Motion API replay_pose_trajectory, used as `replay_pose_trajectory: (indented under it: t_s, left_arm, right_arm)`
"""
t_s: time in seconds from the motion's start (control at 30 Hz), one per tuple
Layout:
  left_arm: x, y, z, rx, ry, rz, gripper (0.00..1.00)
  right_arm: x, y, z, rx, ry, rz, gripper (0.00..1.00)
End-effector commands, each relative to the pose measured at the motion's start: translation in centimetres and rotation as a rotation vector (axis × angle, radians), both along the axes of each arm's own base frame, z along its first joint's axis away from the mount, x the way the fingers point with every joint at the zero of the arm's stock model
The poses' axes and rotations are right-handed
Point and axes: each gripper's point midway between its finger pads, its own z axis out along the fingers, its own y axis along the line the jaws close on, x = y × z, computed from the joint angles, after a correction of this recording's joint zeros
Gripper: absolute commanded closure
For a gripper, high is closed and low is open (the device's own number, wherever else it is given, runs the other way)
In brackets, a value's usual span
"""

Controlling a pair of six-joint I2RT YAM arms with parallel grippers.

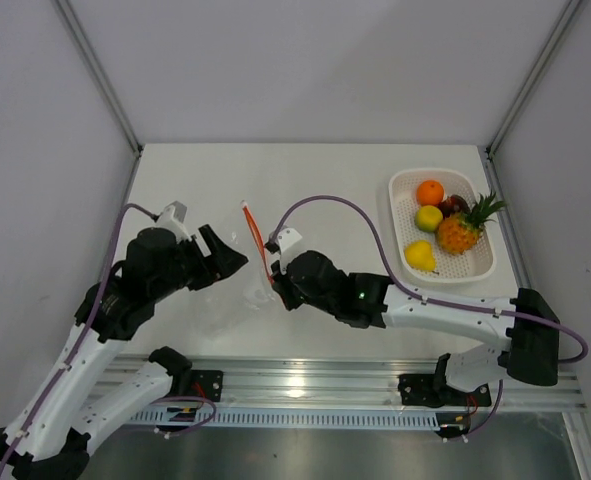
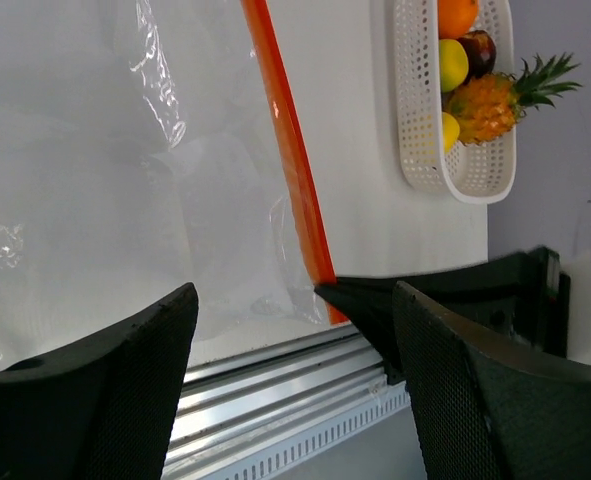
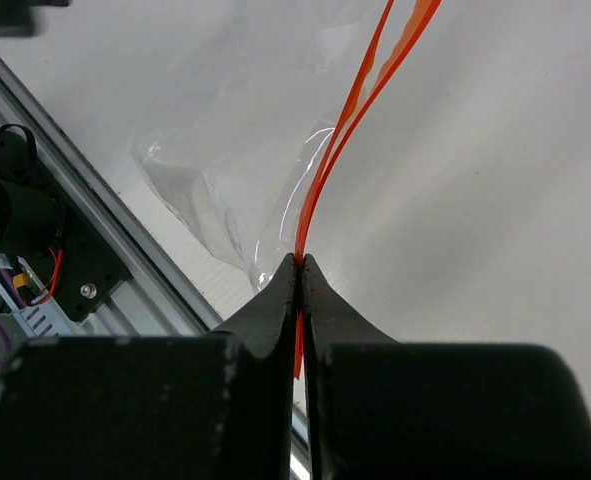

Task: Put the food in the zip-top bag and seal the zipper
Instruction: Pick up the zipper food storage bag at the center of the board, then open the zipper of the food storage bag at the center of the board.

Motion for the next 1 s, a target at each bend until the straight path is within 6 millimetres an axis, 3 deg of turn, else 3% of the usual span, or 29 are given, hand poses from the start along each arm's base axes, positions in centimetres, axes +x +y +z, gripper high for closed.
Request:
replay_pose_trajectory:
  t_s: [0.0,0.2,0.6,0.97]
  left_arm:
    - [1.3,0.1,0.8,0.027,-0.003,0.057,0.19]
    - [2.4,-0.5,-1.3,0.064,0.046,0.061,0.18]
    - [3.4,-0.6,-4.2,0.118,0.081,0.077,0.23]
    - [4.3,-0.8,-4.9,0.128,0.078,0.088,0.26]
  right_arm:
    - [0.0,0.6,2.0,-0.022,-0.093,-0.044,1.0]
    - [-1.5,1.6,2.5,-0.035,-0.147,-0.041,1.0]
    - [-2.0,1.2,2.6,-0.049,-0.176,-0.061,1.0]
    - [-2.3,1.3,2.6,-0.048,-0.174,-0.055,1.0]
